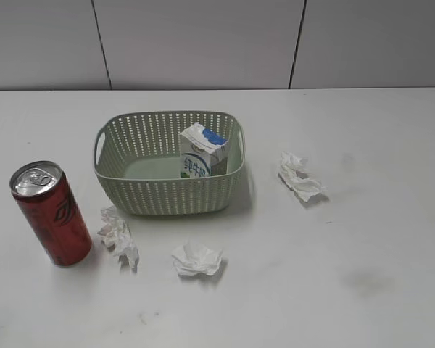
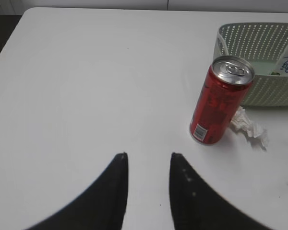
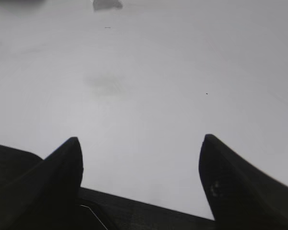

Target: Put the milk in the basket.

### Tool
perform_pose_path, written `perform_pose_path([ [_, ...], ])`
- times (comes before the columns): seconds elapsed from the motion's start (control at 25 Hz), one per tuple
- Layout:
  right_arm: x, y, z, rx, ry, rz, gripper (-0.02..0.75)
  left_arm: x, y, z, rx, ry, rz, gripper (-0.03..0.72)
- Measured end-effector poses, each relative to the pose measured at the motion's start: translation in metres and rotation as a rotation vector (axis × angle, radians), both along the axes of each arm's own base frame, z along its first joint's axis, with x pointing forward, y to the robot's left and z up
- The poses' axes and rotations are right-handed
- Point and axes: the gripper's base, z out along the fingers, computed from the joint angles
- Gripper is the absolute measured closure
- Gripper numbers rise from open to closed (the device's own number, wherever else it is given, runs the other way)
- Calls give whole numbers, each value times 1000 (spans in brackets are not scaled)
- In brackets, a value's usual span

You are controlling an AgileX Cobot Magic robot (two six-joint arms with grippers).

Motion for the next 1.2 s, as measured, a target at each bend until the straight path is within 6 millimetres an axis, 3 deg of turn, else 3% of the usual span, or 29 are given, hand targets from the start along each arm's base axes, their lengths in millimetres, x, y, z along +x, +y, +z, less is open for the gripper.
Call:
perform_pose_path([
  [0.8,-2,4,0,51,1,22,141,0,0,0,0,0,0,454],
  [1.2,-27,-8,7,93,-209,-171,141,0,0,0,0,0,0,454],
])
